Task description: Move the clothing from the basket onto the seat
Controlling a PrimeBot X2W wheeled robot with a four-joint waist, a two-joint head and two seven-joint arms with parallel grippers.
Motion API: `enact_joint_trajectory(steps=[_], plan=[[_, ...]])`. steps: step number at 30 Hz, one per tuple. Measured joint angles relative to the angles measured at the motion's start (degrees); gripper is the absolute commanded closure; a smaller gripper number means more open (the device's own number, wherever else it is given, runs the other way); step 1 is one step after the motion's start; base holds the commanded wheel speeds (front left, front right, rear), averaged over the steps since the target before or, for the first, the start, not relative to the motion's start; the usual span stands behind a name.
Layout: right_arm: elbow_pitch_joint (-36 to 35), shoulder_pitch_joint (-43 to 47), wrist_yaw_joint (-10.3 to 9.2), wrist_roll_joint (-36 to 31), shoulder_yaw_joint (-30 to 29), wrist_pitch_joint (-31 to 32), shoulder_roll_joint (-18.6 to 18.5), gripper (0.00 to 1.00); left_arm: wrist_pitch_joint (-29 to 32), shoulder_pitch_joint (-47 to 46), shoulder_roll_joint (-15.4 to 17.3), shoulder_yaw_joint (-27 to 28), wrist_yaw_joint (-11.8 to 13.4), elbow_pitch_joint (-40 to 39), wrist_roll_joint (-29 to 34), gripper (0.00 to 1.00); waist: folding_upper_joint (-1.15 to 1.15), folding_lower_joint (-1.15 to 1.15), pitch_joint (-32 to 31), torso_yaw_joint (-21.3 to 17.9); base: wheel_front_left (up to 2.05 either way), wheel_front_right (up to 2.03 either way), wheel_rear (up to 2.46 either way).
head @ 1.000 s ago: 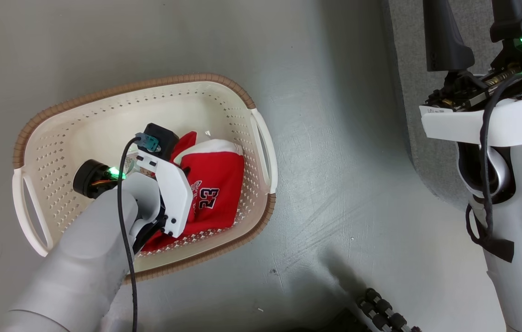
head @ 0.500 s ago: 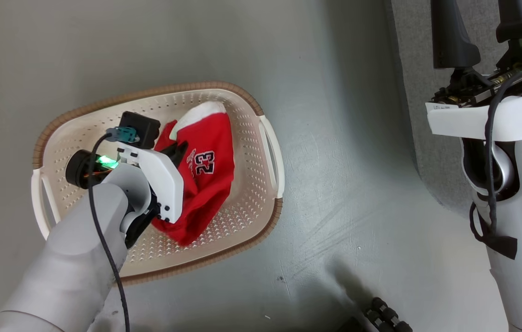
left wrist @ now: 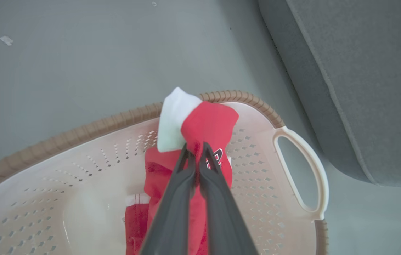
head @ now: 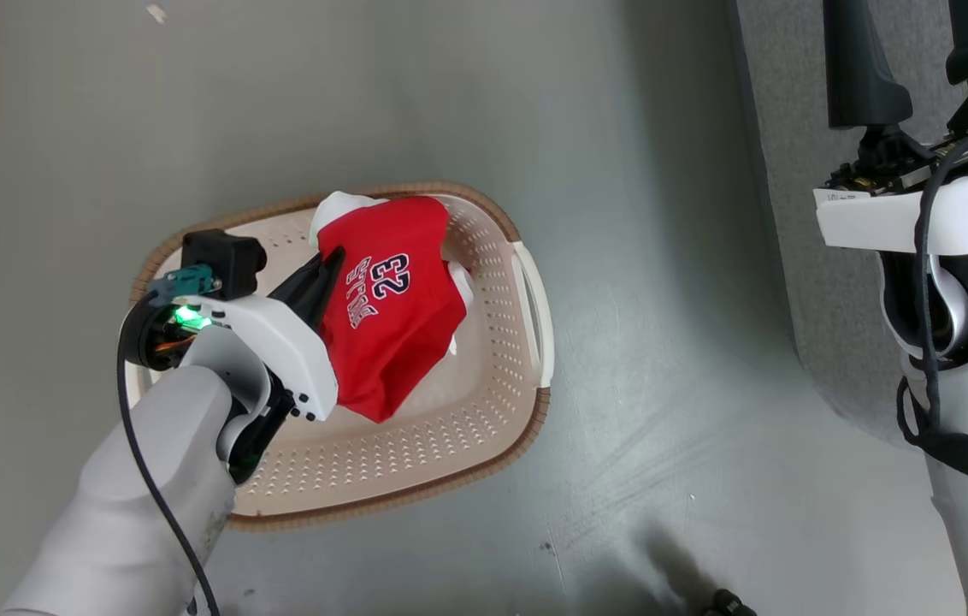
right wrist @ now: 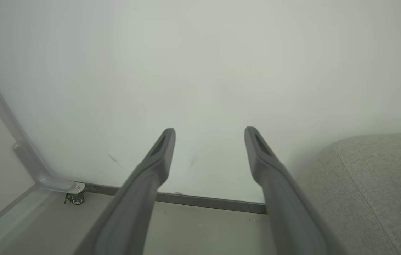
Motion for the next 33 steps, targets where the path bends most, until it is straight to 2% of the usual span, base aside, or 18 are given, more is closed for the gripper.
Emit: enact_joint_trajectory(steps=[13,25,33], plan=[[1.9,3.3,0.00,0.0,-0.8,0.0,-1.9,0.00,-8.5,5.1,0.6,1.5,-0.4,-3.3,-1.6,1.00,0.00,0.00,-5.9,3.5,0.00,0.00,0.00],[3.8,8.3,0.00,0.0,-1.9,0.0,-3.1,0.00,-10.2,7.1,3.0,4.8,-0.4,-8.2,-1.9,1.00,0.00,0.00,-12.3,6.1,0.00,0.00,0.00],[5.1,12.6,0.00,0.2,-2.2,0.0,-3.2,0.00,-10.6,9.3,6.0,8.4,-0.4,-11.4,-1.8,1.00,0.00,0.00,-16.8,7.5,0.00,0.00,0.00]])
